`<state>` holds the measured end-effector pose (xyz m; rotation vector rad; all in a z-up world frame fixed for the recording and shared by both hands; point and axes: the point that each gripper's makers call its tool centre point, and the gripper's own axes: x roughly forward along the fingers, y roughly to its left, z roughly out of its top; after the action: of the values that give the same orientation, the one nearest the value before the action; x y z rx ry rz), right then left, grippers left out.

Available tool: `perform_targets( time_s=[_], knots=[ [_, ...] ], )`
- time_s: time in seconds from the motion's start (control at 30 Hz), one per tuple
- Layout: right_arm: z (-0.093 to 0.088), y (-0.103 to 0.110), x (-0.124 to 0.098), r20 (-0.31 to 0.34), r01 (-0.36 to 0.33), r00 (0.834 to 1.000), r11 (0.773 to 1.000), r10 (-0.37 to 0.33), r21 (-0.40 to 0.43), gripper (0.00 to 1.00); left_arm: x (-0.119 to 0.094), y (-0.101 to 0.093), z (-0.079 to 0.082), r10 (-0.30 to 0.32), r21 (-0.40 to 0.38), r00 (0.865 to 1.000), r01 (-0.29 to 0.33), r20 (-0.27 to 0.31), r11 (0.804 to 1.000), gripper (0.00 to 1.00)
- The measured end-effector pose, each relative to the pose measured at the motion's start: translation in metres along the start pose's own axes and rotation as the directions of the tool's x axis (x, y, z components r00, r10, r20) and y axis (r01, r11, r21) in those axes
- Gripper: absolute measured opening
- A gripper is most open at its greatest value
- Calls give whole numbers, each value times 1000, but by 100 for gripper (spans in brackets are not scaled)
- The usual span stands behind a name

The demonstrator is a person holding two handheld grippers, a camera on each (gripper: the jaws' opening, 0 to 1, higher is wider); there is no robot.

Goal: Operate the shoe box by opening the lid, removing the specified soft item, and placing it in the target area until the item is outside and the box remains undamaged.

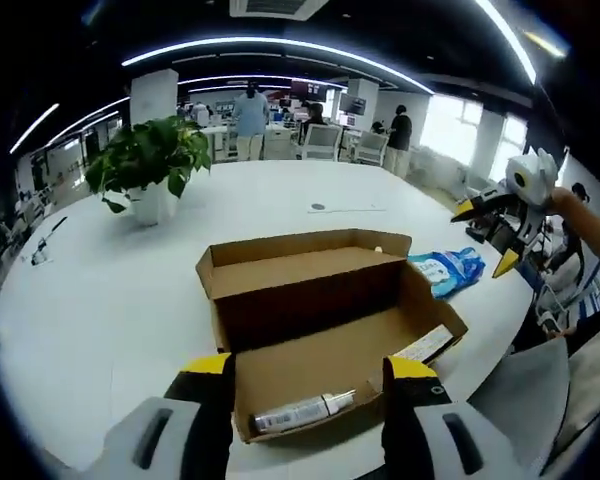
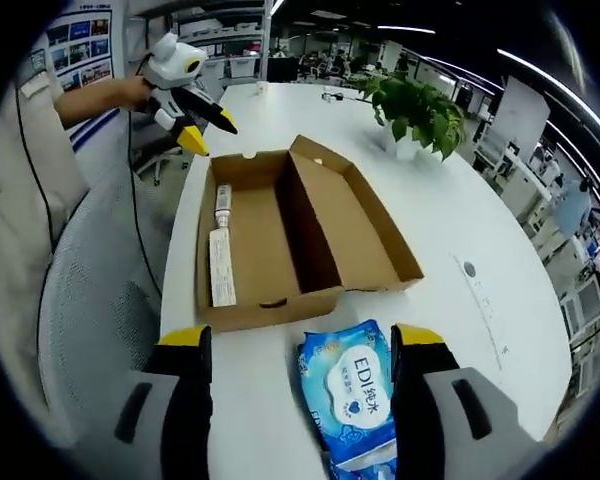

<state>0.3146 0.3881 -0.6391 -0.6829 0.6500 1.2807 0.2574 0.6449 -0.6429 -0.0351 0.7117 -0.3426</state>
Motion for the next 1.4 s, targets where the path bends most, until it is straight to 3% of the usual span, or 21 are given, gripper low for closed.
perform_targets(
  time_s=[0.37, 0.47, 0.8, 0.9, 1.17, 1.4],
  knots=[
    [13, 18, 38, -17, -66, 998, 996, 65, -52, 69, 0, 41, -32, 140, -126, 989, -146, -57, 981, 41],
    [15, 23, 49, -26, -82, 996, 994, 81, -72, 69, 1, 50, -40, 175, -123, 981, -184, -79, 975, 37],
    [19, 37, 82, -66, -154, 987, 981, 147, -119, 67, 11, 61, -53, 189, -177, 973, -211, -132, 961, 25],
    [17, 40, 90, -80, -174, 983, 976, 164, -129, 66, 15, 64, -57, 202, -161, 965, -228, -166, 960, 22],
    [9, 46, 112, -120, -227, 970, 963, 211, -143, 64, 24, 65, -66, 177, -172, 958, -218, -225, 961, 10],
    [7, 52, 124, -130, -259, 961, 957, 243, -128, 62, 26, 61, -68, 161, -195, 959, -208, -235, 958, 6]
  ],
)
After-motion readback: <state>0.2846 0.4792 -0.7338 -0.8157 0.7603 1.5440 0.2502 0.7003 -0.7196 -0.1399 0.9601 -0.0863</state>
